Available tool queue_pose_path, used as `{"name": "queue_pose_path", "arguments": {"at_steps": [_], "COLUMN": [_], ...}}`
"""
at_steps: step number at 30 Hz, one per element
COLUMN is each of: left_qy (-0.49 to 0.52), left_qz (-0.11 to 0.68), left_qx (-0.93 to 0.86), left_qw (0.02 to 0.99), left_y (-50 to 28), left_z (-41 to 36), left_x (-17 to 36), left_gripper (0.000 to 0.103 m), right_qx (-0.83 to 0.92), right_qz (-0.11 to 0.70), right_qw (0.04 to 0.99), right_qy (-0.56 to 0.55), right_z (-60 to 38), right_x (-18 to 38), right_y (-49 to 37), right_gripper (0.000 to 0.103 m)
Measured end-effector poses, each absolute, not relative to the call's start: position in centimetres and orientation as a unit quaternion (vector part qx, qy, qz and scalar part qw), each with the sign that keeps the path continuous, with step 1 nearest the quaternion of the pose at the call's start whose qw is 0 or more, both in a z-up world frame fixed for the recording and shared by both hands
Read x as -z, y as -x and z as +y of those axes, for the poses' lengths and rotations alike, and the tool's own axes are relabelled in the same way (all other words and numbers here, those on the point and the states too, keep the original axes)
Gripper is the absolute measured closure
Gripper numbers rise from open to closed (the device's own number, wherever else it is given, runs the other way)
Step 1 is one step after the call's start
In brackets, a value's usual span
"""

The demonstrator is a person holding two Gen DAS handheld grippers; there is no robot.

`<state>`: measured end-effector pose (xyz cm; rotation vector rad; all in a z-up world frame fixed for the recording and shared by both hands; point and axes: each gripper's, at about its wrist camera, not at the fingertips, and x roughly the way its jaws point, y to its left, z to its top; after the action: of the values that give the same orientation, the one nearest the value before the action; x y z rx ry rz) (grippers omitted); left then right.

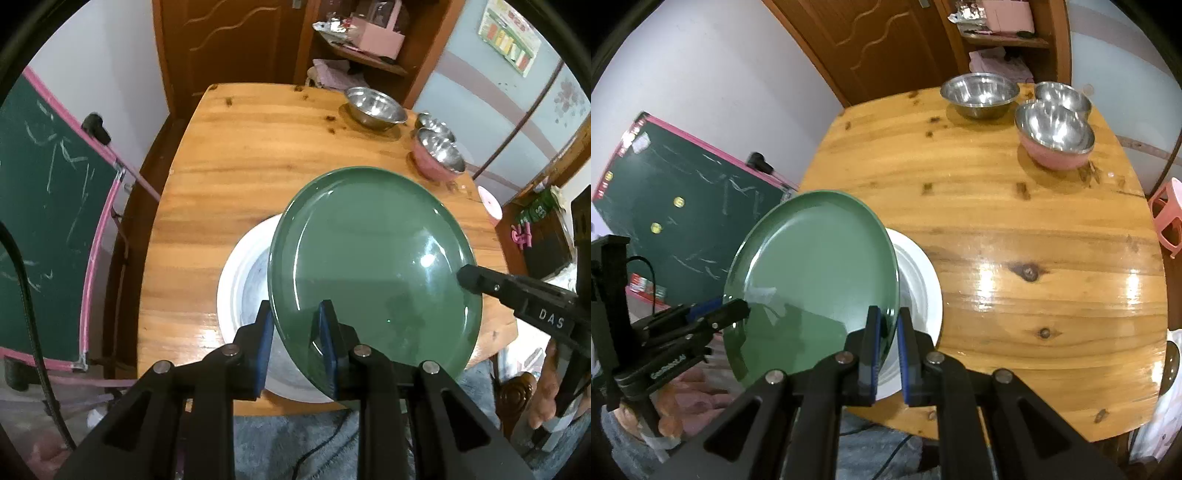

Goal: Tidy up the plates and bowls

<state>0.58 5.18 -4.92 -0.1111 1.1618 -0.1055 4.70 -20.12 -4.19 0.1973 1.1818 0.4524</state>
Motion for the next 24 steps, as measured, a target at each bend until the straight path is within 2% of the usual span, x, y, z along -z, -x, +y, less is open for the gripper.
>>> {"name": "queue_pose_path", "arguments": {"at_steps": [10, 24], "left_qy": [0.095, 0.095], "left_qz": [0.585, 0.577], "left_qx": [0.045, 0.037], "left_qw": [0.804, 0.810], "left_y": [-0.7, -1.1], "left_z": [6.6, 6.9], "left_x": [13.1, 14.0], "left_gripper": [0.079, 0.079], "right_qx": [-0.197, -0.191], "right_qz": [0.565, 0.583], "right_qw": [0.800, 0.788], "right_qy": [-0.050, -0.046], "right_z": [-18.2, -17.3], "right_x": [9.6, 12.0], "right_y": [-4.1, -5.2], "right_gripper": [0.094, 0.093]}}
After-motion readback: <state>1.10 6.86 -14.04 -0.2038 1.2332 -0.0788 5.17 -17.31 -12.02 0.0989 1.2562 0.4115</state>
